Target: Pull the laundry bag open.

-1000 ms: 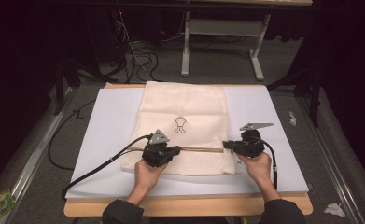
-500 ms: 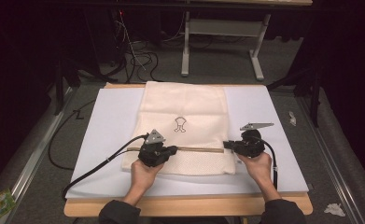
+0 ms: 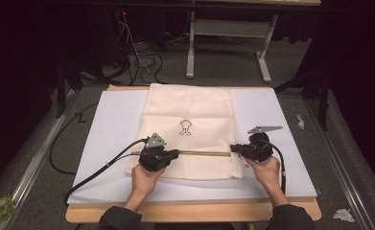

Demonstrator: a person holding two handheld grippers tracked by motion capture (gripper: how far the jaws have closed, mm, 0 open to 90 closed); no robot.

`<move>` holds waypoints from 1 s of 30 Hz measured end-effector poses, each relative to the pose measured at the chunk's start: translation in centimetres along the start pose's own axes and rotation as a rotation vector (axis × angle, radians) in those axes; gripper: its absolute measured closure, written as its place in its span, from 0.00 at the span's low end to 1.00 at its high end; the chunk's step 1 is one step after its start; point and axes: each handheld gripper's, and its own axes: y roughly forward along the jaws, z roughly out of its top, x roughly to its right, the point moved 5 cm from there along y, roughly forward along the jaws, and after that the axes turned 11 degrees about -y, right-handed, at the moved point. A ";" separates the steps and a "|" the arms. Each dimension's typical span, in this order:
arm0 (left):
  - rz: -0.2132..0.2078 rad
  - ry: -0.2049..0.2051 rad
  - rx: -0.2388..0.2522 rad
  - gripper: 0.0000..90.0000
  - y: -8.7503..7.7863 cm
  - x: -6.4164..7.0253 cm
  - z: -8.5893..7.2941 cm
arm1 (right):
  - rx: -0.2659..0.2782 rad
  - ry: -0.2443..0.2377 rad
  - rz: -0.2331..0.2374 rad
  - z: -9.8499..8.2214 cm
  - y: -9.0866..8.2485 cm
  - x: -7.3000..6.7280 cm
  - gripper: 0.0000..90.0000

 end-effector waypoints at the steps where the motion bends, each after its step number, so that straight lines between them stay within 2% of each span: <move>1: -0.001 0.000 0.000 0.97 0.0 0.0 0.0 | 0.000 -0.001 -0.001 0.0 0.0 0.0 0.98; 12: 0.008 -0.021 0.013 0.97 -0.6 -0.7 -0.1 | 0.003 0.005 -0.005 0.0 -0.1 0.2 0.98; 24: 0.012 -0.018 0.016 0.97 -0.8 -0.8 -0.2 | 0.007 0.003 -0.003 0.1 -0.2 0.2 0.98; 30: 0.016 -0.028 0.022 0.97 -1.2 -1.2 -0.2 | 0.004 -0.001 -0.012 0.2 -0.4 0.3 0.98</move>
